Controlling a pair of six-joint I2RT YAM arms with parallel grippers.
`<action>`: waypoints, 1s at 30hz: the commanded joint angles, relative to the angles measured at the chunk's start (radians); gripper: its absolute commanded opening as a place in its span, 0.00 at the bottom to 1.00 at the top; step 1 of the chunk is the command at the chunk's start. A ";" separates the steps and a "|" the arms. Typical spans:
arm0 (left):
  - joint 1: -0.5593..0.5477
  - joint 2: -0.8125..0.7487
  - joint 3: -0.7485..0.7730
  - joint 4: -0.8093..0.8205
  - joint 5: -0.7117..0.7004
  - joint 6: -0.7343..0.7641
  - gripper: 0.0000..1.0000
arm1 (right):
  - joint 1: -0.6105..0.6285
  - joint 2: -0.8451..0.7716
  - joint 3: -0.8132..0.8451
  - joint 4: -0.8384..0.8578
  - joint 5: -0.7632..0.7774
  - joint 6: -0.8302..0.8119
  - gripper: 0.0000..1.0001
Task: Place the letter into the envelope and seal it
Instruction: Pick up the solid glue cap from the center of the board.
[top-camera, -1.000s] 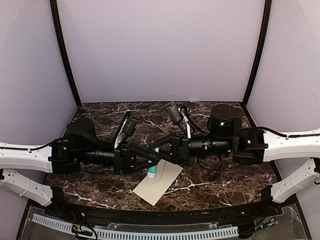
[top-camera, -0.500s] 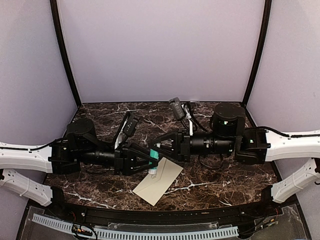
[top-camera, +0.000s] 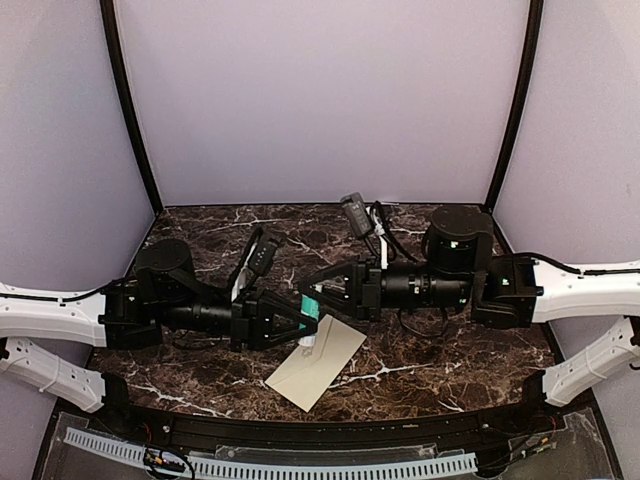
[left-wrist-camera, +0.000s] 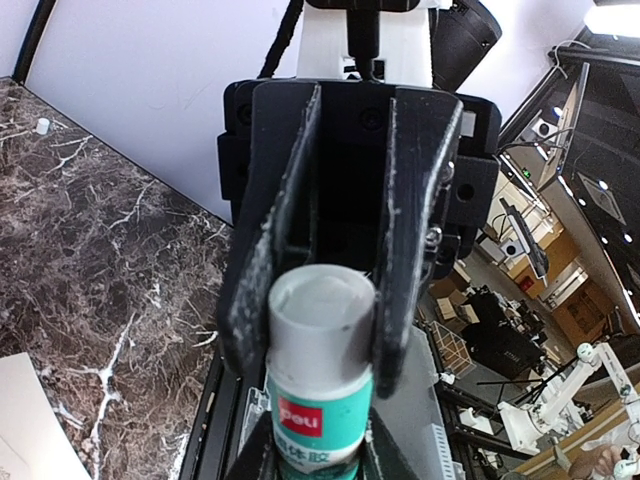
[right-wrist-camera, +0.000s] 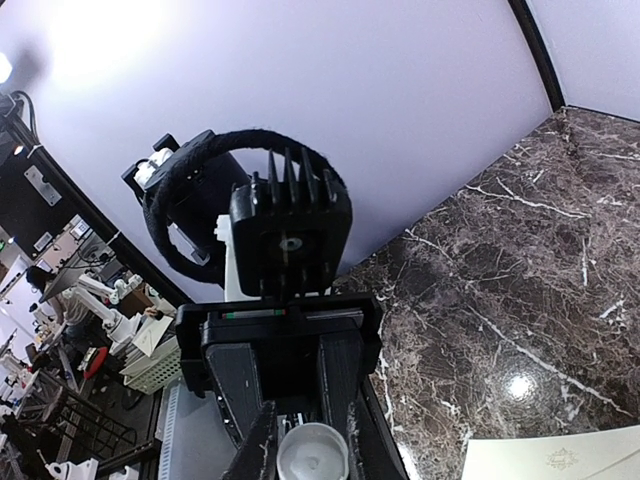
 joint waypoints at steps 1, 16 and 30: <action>-0.007 -0.013 -0.007 -0.019 -0.046 0.004 0.09 | 0.007 -0.025 0.010 0.011 0.038 -0.009 0.17; 0.322 -0.043 0.178 -0.488 0.168 0.270 0.04 | -0.105 -0.131 0.118 -0.568 0.546 -0.027 0.80; 0.611 -0.026 0.146 -0.531 0.164 0.553 0.05 | -0.783 0.163 0.198 -0.771 0.502 -0.222 0.81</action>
